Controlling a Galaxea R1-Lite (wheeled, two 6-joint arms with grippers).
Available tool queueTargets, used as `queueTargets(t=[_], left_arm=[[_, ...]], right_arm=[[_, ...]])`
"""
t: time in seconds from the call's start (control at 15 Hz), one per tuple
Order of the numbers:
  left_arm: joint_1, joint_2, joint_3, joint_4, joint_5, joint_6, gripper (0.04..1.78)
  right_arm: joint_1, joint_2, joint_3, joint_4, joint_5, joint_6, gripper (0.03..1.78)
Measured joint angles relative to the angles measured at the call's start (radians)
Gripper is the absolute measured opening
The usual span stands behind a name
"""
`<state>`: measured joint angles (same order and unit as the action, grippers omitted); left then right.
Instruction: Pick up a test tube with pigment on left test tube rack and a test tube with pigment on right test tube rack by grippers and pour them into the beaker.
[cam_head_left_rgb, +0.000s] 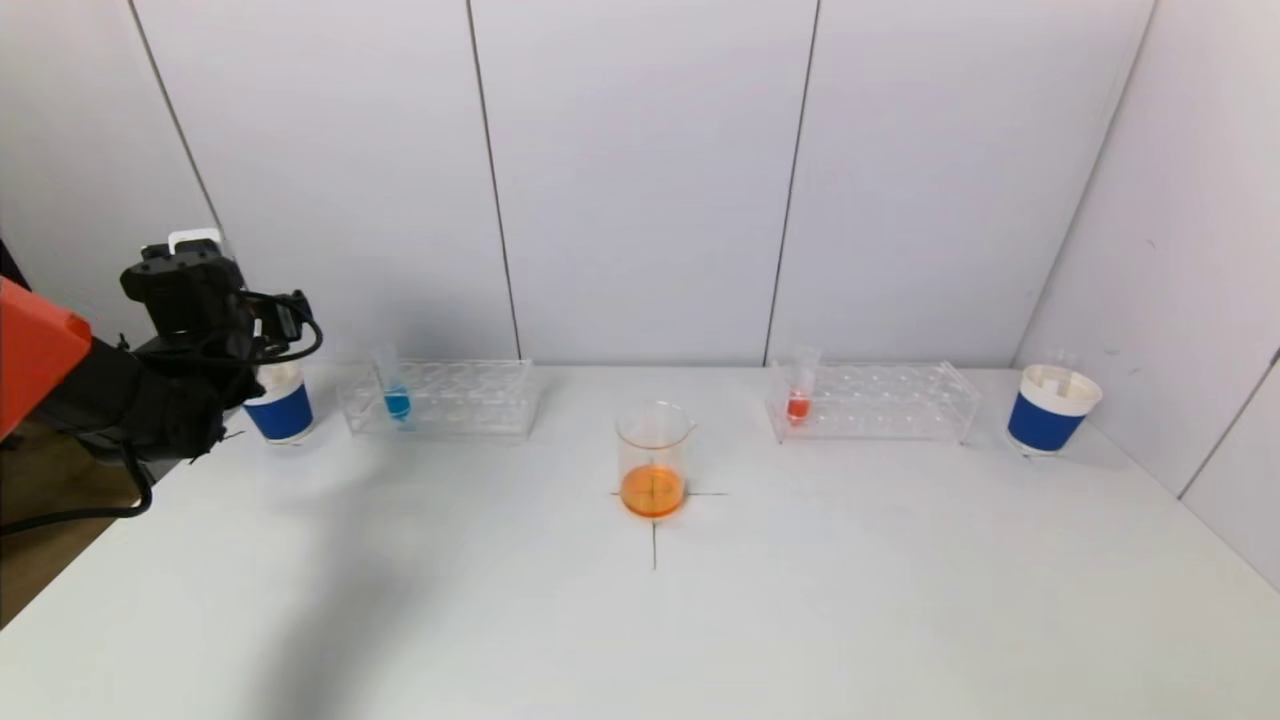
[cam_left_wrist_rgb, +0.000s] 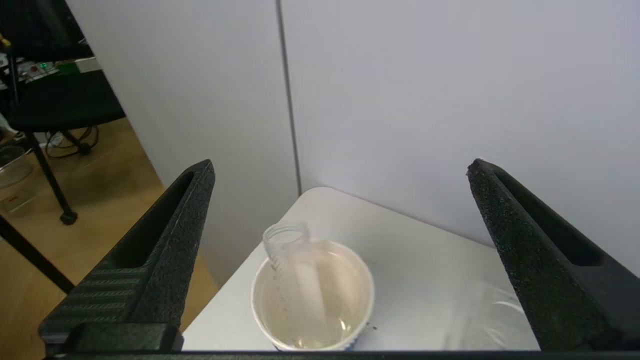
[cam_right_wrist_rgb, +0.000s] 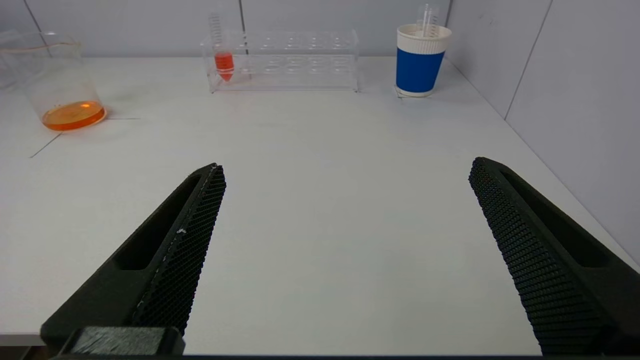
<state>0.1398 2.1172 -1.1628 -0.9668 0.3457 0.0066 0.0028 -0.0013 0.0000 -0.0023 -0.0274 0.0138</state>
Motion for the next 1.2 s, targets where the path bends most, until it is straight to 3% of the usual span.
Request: queueTargets(t=[0.6, 1.0, 1.2], left_arm=[[-0.27, -0.48, 0.193, 0.221, 0.004, -0.003, 1.76], [-0.343, -0.803, 0.429, 0.329, 0.007, 0.009, 1.76], [-0.354, -0.953, 0.561, 0.333, 0.12, 0.065, 1.76]], right_arm=[[0.0, 0.0, 0.0, 0.0, 0.0, 0.0, 1.77], [0.0, 0.0, 0.0, 0.0, 0.0, 0.0, 1.77], [0.0, 0.0, 0.0, 0.0, 0.0, 0.0, 1.77]])
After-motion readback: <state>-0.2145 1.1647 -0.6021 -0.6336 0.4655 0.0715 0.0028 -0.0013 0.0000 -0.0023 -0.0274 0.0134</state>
